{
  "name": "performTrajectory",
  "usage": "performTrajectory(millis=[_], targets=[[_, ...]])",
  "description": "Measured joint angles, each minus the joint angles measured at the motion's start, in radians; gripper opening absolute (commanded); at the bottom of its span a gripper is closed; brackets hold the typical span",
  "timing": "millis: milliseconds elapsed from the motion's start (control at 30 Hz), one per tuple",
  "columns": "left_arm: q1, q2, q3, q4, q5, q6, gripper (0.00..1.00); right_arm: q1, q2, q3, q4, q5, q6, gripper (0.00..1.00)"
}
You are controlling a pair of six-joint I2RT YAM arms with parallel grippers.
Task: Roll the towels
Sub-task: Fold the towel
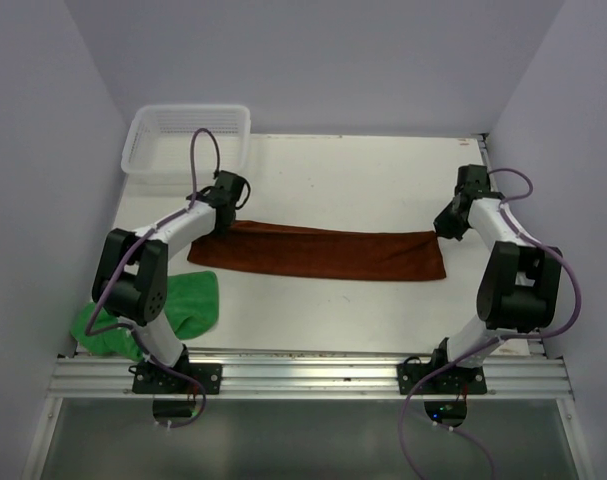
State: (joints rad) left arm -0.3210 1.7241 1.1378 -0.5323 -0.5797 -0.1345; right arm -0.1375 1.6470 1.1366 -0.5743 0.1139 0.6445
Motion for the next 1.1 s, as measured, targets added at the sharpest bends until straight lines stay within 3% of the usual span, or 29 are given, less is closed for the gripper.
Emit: performTrajectory(millis=[300,533,667,900,1100], targets=[[0.000,0.016,0.011,-0.001,0.000,0.000,0.00,0.000,0.032,0.009,0.005,-0.002,0.004,0.11],[0.000,0.047,0.037,0.000,-0.001,0.008,0.18,0.000,0.062,0.024,0.008,-0.003,0.008,0.22],[0.000,0.071,0.060,-0.001,-0.001,0.010,0.28,0.000,0.081,0.042,0.009,-0.004,0.010,0.35],[0.009,0.095,0.095,0.000,-0.005,0.023,0.36,0.000,0.098,0.084,0.006,-0.004,0.011,0.47],[0.041,0.106,0.153,-0.011,-0.003,0.027,0.56,0.000,0.094,0.127,-0.003,-0.004,0.006,0.56]])
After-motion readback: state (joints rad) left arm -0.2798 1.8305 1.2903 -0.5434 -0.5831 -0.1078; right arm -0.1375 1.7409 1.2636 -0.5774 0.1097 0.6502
